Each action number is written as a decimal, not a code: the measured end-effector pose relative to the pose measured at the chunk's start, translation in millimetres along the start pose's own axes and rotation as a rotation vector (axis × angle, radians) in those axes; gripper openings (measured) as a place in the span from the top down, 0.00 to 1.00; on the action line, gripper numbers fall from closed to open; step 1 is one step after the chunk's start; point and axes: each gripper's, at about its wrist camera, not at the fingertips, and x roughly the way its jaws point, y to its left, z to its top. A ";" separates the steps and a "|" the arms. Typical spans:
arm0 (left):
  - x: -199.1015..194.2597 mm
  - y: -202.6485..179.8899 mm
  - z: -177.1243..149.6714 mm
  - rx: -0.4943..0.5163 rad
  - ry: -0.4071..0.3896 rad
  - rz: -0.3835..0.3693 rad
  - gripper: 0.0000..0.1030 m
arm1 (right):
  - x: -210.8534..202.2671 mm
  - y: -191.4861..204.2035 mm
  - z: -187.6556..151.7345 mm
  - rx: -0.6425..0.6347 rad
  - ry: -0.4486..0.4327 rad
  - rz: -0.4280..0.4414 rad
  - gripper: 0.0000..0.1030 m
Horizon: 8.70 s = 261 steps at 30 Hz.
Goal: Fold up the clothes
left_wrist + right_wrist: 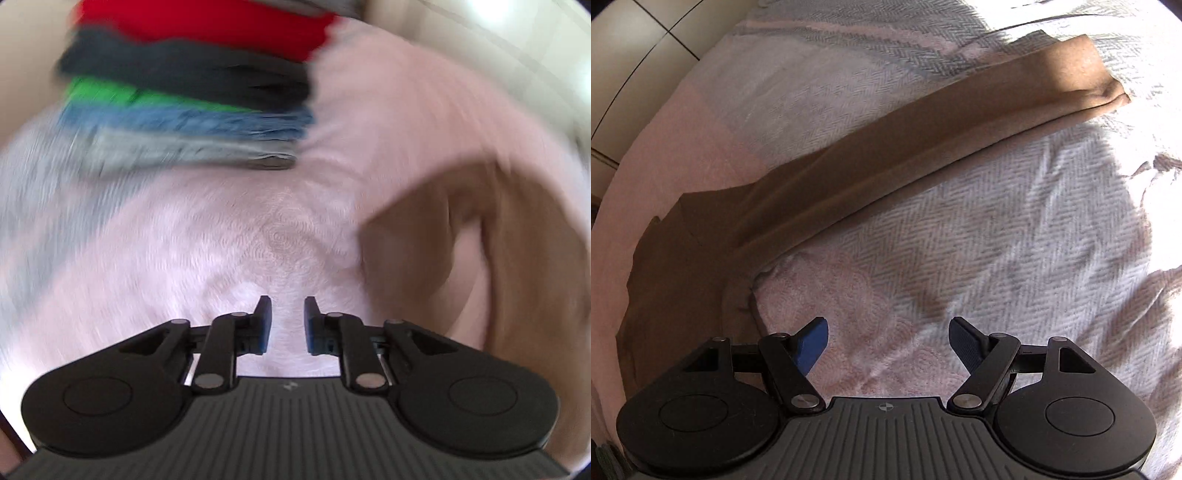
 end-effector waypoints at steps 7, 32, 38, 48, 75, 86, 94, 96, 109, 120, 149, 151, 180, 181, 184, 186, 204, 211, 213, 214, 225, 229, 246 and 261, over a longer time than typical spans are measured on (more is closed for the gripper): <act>6.3 -19.3 6.2 -0.234 0.028 -0.133 0.52 | -6.3 -3.2 -3.9 0.005 0.021 0.020 0.27; 24.1 10.9 32.9 0.024 -0.152 0.127 0.97 | 5.3 -27.3 -17.9 0.140 0.099 -0.005 0.27; 47.5 48.6 11.2 -0.179 0.025 0.230 0.87 | 6.9 -18.3 -20.6 0.047 0.118 0.006 0.27; 54.6 -28.2 -37.7 -0.111 0.267 -0.234 0.64 | -6.9 -4.7 -47.5 -0.289 0.240 0.236 0.27; -23.4 -134.1 -112.6 0.264 0.348 0.033 0.71 | -42.5 -16.2 -115.5 -0.667 0.352 0.040 0.14; -131.0 -207.2 -74.8 0.449 0.185 -0.012 0.60 | -144.9 40.8 -129.3 -0.677 0.197 0.041 0.14; -187.7 -207.2 -58.5 0.517 0.064 -0.028 0.54 | -193.4 56.2 -166.9 -0.671 0.114 0.030 0.14; -200.3 -205.7 -58.7 0.541 0.050 -0.029 0.51 | -203.3 58.6 -176.4 -0.665 0.096 0.026 0.14; -219.7 -177.7 -69.0 0.639 0.052 -0.073 0.44 | -249.2 69.0 -235.0 -0.649 0.024 -0.005 0.14; -229.8 -164.5 -79.2 0.637 0.079 -0.075 0.39 | -262.1 75.9 -256.7 -0.715 0.034 -0.036 0.14; -238.4 -234.4 -130.9 0.610 0.128 -0.041 0.39 | -265.4 35.9 -209.3 -0.808 0.036 0.011 0.14; -235.9 -241.4 -133.3 0.611 0.133 -0.033 0.39 | -266.3 34.1 -202.6 -0.816 0.025 0.021 0.14; -172.9 -191.5 -31.5 0.197 0.034 0.021 0.39 | -193.2 132.4 -134.5 -0.872 0.070 0.039 0.14; -167.7 -183.8 -27.1 0.170 0.033 0.019 0.39 | -190.4 140.5 -134.6 -0.883 0.064 0.043 0.14; -144.8 -154.6 -17.5 0.071 0.053 -0.002 0.39 | -181.9 160.6 -135.9 -0.910 0.043 0.060 0.14; -124.1 -130.6 -13.1 -0.025 0.085 -0.026 0.39 | -174.7 169.0 -136.8 -0.912 0.023 0.069 0.14; 97.4 1.1 30.8 -0.657 -0.018 -0.090 0.44 | -45.1 132.6 -106.0 -0.602 0.051 -0.094 0.14; 139.0 14.0 31.3 -0.736 -0.106 -0.054 0.72 | -16.3 116.7 -97.9 -0.533 0.069 -0.092 0.14; 141.3 8.1 34.7 -0.699 -0.141 -0.037 0.97 | -11.1 111.9 -95.6 -0.544 0.061 -0.095 0.14; 140.2 2.3 37.6 -0.672 -0.164 -0.030 0.97 | -8.4 109.0 -94.3 -0.546 0.058 -0.098 0.14; 42.3 -257.6 63.1 0.156 -0.463 -0.524 0.98 | -3.6 87.6 -55.2 -0.443 0.027 -0.062 0.14; 41.3 -358.3 8.3 0.498 -0.337 -0.726 0.83 | -8.3 84.8 -38.1 -0.425 -0.024 -0.041 0.14; 145.3 -267.6 -22.7 1.006 -0.181 -0.119 0.65 | 40.4 90.0 19.2 -0.081 -0.026 0.429 0.14; 171.9 -256.3 -32.0 1.388 -0.325 -0.161 0.93 | 112.8 129.3 37.8 0.061 -0.039 0.490 1.00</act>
